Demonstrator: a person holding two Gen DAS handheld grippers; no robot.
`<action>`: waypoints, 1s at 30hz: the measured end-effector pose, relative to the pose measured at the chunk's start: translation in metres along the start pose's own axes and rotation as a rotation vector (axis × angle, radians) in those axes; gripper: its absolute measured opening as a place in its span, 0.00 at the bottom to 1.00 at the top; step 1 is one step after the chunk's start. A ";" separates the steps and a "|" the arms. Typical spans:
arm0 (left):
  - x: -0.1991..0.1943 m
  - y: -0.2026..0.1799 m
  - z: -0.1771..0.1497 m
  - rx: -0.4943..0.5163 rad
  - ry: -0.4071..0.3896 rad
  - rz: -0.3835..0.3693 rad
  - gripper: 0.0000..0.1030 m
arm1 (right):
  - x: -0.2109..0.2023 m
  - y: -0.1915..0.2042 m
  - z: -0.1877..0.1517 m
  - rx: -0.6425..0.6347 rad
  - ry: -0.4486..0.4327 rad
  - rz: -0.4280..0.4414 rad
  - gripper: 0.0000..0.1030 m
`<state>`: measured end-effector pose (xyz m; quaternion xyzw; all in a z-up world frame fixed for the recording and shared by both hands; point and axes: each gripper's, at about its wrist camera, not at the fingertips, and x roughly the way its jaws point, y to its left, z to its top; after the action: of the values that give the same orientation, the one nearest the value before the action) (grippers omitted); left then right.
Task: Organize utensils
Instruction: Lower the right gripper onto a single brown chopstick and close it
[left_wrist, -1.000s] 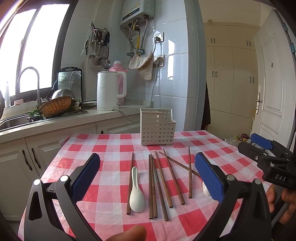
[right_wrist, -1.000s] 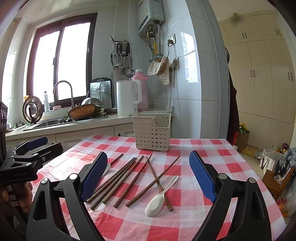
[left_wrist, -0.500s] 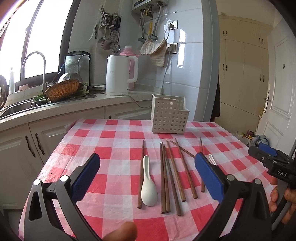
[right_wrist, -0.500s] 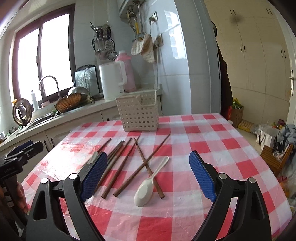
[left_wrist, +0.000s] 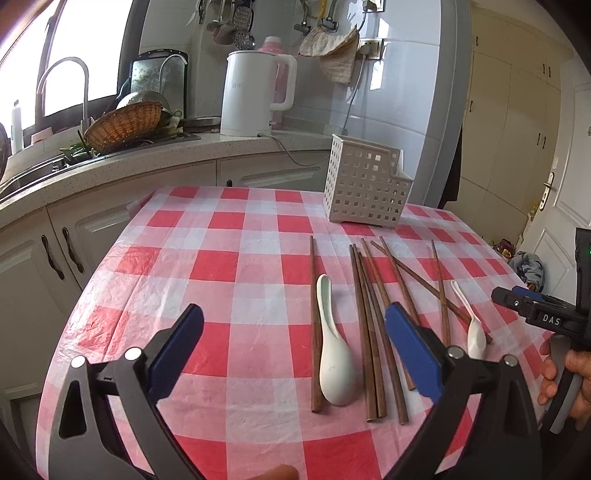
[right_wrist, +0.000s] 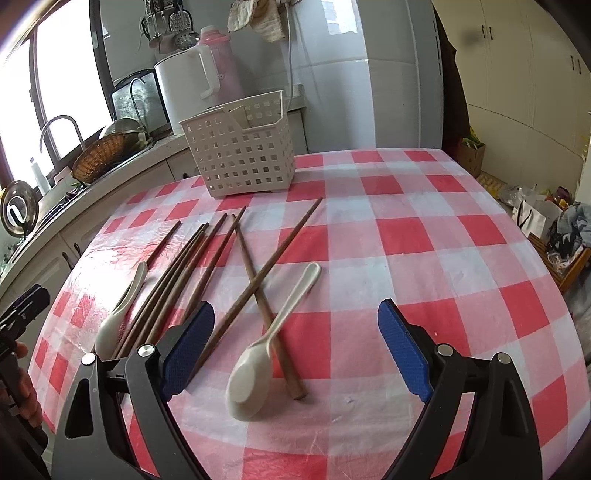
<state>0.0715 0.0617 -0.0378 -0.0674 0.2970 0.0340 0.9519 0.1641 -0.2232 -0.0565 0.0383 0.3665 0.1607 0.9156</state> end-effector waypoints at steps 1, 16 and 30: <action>0.005 0.000 0.001 0.002 0.016 -0.010 0.79 | 0.003 0.004 0.003 -0.008 0.010 0.010 0.82; 0.144 -0.015 0.067 0.063 0.284 -0.111 0.40 | 0.083 0.007 0.068 -0.020 0.166 0.004 0.64; 0.195 -0.017 0.069 0.103 0.390 -0.095 0.34 | 0.129 0.006 0.081 -0.064 0.297 0.010 0.45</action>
<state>0.2722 0.0604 -0.0916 -0.0379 0.4733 -0.0399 0.8792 0.3059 -0.1719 -0.0814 -0.0134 0.4922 0.1808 0.8514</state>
